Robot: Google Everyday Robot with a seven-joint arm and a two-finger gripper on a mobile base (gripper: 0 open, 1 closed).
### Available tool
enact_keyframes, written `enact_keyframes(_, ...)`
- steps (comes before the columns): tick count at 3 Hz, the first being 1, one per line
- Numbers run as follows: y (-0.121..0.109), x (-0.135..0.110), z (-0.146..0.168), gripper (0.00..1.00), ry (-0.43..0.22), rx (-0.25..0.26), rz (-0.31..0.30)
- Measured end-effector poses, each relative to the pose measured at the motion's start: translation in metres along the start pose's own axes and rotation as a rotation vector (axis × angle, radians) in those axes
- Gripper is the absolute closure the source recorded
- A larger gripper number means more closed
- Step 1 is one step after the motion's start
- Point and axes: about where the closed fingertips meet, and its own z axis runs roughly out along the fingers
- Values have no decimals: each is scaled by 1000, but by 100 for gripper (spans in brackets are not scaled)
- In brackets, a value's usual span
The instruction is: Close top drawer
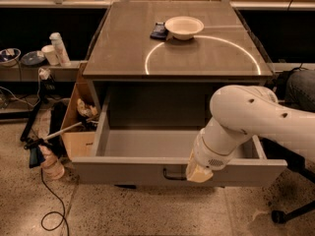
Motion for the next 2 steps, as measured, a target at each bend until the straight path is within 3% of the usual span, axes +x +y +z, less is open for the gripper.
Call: enact_keyframes(2,-54,-2,-18,100,56,63,-28)
